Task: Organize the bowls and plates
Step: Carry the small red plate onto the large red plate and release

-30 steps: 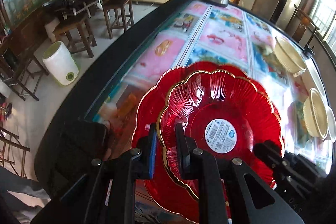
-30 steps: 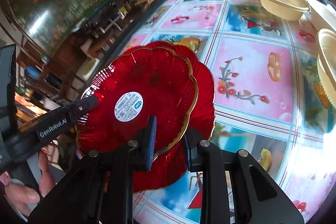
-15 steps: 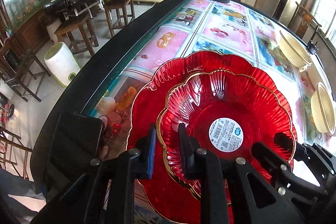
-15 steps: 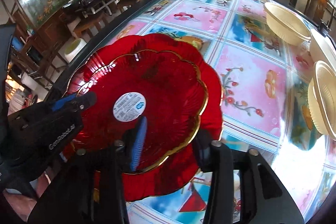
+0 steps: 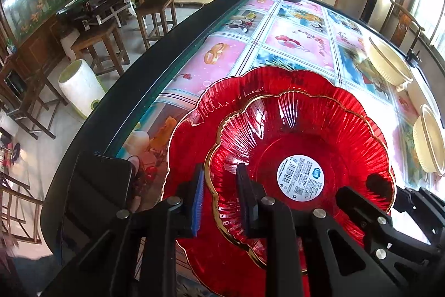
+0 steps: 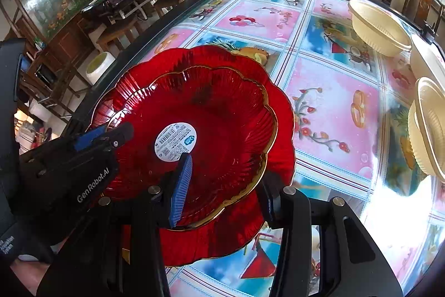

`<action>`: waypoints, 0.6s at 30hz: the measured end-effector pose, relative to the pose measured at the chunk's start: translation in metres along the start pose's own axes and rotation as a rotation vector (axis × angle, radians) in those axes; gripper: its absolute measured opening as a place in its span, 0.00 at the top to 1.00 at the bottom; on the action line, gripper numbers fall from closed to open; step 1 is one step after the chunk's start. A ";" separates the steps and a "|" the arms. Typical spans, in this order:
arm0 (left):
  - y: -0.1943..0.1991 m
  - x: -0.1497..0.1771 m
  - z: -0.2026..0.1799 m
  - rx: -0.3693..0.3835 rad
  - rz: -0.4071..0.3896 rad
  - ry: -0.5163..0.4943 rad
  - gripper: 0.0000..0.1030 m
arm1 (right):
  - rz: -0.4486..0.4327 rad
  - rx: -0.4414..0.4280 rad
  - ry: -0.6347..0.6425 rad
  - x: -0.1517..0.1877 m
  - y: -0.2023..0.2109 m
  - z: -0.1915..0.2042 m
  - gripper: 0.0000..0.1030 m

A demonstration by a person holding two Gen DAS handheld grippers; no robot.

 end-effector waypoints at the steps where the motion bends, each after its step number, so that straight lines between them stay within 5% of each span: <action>1: 0.000 0.000 -0.001 0.008 0.003 0.000 0.72 | -0.001 0.002 0.000 0.000 0.001 0.000 0.57; 10: 0.012 -0.002 -0.008 -0.012 -0.051 -0.026 0.41 | -0.002 0.021 -0.003 -0.003 0.016 -0.001 0.57; 18: 0.021 -0.006 -0.009 -0.008 -0.068 -0.012 0.39 | -0.064 0.015 -0.008 -0.006 0.040 -0.008 0.57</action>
Point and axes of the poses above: each gripper's, at about its wrist camera, not at the fingertips, and y roughly against the way its jaws point, z to its left, x to its underside, the point moved 6 cm from there along -y, roughly the way its jaws point, and after that the axes turned 2 degrees about -y, right-handed, at the moved point
